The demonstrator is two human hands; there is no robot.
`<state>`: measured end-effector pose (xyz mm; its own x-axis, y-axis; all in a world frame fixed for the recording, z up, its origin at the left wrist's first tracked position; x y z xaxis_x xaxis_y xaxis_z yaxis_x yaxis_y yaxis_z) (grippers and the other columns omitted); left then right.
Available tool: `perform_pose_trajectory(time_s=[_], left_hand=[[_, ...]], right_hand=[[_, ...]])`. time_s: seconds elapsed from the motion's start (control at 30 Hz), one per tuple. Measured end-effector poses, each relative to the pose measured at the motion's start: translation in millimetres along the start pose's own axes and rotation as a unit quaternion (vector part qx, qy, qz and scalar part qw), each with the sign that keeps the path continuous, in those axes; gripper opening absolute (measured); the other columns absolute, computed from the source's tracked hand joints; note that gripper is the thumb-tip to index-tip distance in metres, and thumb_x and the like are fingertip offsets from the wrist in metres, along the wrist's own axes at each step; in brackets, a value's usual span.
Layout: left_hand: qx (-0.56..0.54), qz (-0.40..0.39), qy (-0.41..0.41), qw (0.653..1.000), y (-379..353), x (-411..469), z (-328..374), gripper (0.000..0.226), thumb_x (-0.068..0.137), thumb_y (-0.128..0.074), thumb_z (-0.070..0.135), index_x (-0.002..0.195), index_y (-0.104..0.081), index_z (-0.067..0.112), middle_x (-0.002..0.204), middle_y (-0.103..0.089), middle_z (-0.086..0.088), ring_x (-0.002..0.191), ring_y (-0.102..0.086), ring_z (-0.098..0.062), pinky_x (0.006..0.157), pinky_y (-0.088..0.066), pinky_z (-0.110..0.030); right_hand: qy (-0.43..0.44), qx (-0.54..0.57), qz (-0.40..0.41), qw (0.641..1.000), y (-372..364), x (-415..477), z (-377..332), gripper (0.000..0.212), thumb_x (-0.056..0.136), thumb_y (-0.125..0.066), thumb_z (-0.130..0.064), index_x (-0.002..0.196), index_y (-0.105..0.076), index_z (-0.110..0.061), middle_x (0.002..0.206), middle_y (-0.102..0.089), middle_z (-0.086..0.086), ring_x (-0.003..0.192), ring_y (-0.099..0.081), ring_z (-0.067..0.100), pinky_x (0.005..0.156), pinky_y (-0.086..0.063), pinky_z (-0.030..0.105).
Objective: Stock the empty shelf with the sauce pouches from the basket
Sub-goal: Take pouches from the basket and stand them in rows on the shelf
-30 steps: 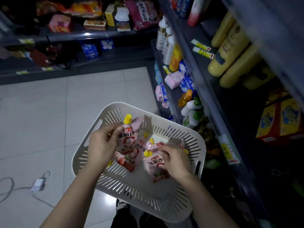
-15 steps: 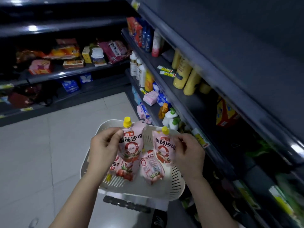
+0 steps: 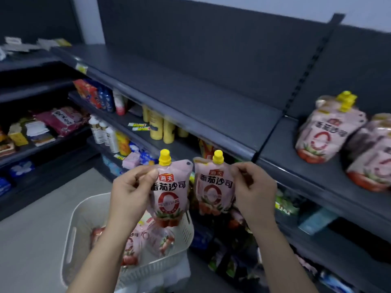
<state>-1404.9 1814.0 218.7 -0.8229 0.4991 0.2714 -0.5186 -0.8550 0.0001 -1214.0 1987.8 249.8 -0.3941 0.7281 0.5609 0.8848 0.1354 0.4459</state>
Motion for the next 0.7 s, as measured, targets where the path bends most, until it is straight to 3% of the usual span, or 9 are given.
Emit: perform_pose_trajectory(time_s=[0.17,0.3,0.47,0.6,0.7], left_hand=[[-0.045,-0.093,-0.044,0.994,-59.8,-15.0,44.3,0.031,0.077,-0.060,0.017,0.073,-0.074,0.044,0.073,-0.072,0.021,0.072,-0.063,0.007,0.069,-0.047,-0.009],[-0.068,-0.151,-0.045,0.985,-113.0,-33.0,65.8,0.022,0.075,-0.062,0.025,0.073,-0.074,0.043,0.075,-0.073,0.018,0.074,-0.065,0.003,0.073,-0.051,-0.019],[-0.087,-0.235,-0.072,0.965,-191.5,-75.1,100.1,0.030,0.084,-0.064,0.003,0.070,-0.074,0.028,0.072,-0.073,0.014,0.069,-0.065,0.001,0.065,-0.052,-0.017],[-0.102,-0.271,-0.093,0.953,-253.5,-114.1,128.0,0.046,0.086,-0.060,-0.002,0.069,-0.075,0.038,0.070,-0.072,0.016,0.067,-0.064,0.005,0.064,-0.050,-0.012],[-0.136,-0.291,-0.094,0.942,-298.9,-142.6,145.2,0.041,0.086,-0.059,-0.004,0.070,-0.074,0.031,0.069,-0.072,0.017,0.066,-0.063,0.006,0.063,-0.048,-0.010]], right_hand=[[-0.037,-0.012,0.073,0.997,78.5,-4.9,3.3,0.016,0.084,-0.064,-0.014,0.075,-0.066,-0.027,0.072,-0.066,-0.014,0.072,-0.061,0.005,0.068,-0.048,0.022],[-0.096,-0.001,0.112,0.989,141.6,-16.3,20.7,0.017,0.085,-0.066,-0.014,0.076,-0.068,-0.028,0.074,-0.069,-0.010,0.074,-0.064,0.009,0.070,-0.054,0.037],[-0.101,-0.035,0.175,0.979,233.1,-30.9,31.1,0.017,0.083,-0.069,-0.014,0.076,-0.068,-0.030,0.077,-0.070,-0.012,0.075,-0.064,0.007,0.072,-0.053,0.034],[-0.098,-0.058,0.207,0.972,309.4,-42.3,43.6,0.026,0.082,-0.069,-0.016,0.073,-0.067,-0.040,0.076,-0.070,-0.014,0.076,-0.065,0.008,0.072,-0.053,0.033],[-0.100,-0.072,0.223,0.967,363.5,-51.1,59.2,0.012,0.082,-0.069,-0.019,0.079,-0.073,-0.030,0.075,-0.071,-0.011,0.074,-0.065,0.011,0.072,-0.054,0.037]])
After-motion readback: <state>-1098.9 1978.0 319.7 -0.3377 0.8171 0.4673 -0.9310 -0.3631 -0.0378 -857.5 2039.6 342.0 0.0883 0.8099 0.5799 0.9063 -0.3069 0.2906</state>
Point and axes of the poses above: each hand's wrist, its own x-axis towards the middle knuckle, its own y-axis out of the back of the hand, z = x × y, the point moved 7 cm from there along x, towards the middle knuckle
